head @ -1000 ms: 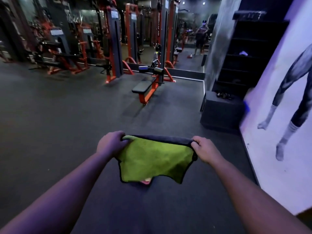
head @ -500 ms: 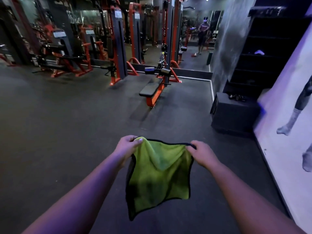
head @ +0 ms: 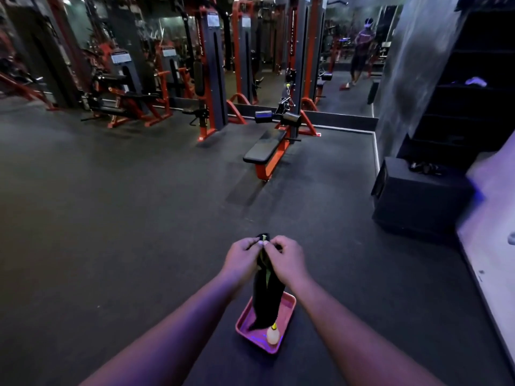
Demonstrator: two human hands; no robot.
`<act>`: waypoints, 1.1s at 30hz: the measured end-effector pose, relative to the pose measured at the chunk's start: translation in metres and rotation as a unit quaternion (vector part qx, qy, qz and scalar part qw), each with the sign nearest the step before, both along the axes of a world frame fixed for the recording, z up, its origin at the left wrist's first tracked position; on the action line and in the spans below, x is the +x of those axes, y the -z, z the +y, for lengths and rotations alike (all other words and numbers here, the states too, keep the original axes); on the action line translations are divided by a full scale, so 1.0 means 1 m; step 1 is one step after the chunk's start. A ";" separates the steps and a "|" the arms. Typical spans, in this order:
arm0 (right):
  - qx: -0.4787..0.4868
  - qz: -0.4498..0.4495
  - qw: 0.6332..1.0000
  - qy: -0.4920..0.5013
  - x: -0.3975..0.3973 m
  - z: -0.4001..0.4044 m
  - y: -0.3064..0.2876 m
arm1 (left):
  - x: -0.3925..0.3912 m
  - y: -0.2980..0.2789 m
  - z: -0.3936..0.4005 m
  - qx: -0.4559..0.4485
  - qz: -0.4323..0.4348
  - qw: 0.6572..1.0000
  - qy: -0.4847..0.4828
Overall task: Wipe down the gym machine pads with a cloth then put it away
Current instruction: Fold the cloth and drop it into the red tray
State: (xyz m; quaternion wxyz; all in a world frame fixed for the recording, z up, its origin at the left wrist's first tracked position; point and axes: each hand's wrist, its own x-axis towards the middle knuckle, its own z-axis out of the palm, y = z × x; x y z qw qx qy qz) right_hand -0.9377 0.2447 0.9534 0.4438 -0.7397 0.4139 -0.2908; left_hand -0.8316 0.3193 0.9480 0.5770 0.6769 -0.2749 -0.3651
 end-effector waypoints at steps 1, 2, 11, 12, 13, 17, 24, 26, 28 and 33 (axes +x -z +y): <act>0.011 -0.005 1.000 -0.015 0.004 -0.004 -0.003 | 0.002 -0.002 -0.007 -0.004 0.014 1.000 -0.009; 0.030 -0.012 0.999 -0.029 0.008 -0.012 -0.006 | 0.005 -0.003 -0.016 -0.017 0.030 0.999 -0.017; -0.085 0.021 0.990 -0.109 0.031 -0.113 -0.010 | 0.081 -0.025 -0.066 0.006 -0.112 0.987 0.112; -0.151 0.053 0.977 -0.142 0.036 -0.127 -0.006 | 0.094 -0.030 -0.074 0.008 -0.130 0.985 0.111; -0.199 0.089 0.959 -0.180 0.038 -0.136 -0.003 | 0.105 -0.035 -0.081 0.008 -0.141 0.984 0.105; -0.269 0.266 0.903 -0.205 0.062 -0.165 -0.001 | 0.159 -0.057 -0.112 -0.004 -0.187 0.976 0.112; -0.385 0.390 0.834 -0.064 0.108 -0.198 -0.035 | 0.255 -0.064 -0.146 0.080 -0.447 0.860 0.235; -0.353 0.347 0.865 -0.083 0.110 -0.200 -0.044 | 0.262 -0.070 -0.150 0.091 -0.495 0.830 0.238; -0.261 0.262 0.924 -0.099 0.122 -0.205 -0.050 | 0.280 -0.075 -0.162 0.085 -0.491 0.835 0.232; -0.073 -0.017 0.992 -0.103 0.138 -0.215 -0.078 | 0.294 -0.095 -0.187 -0.085 -0.063 0.972 0.211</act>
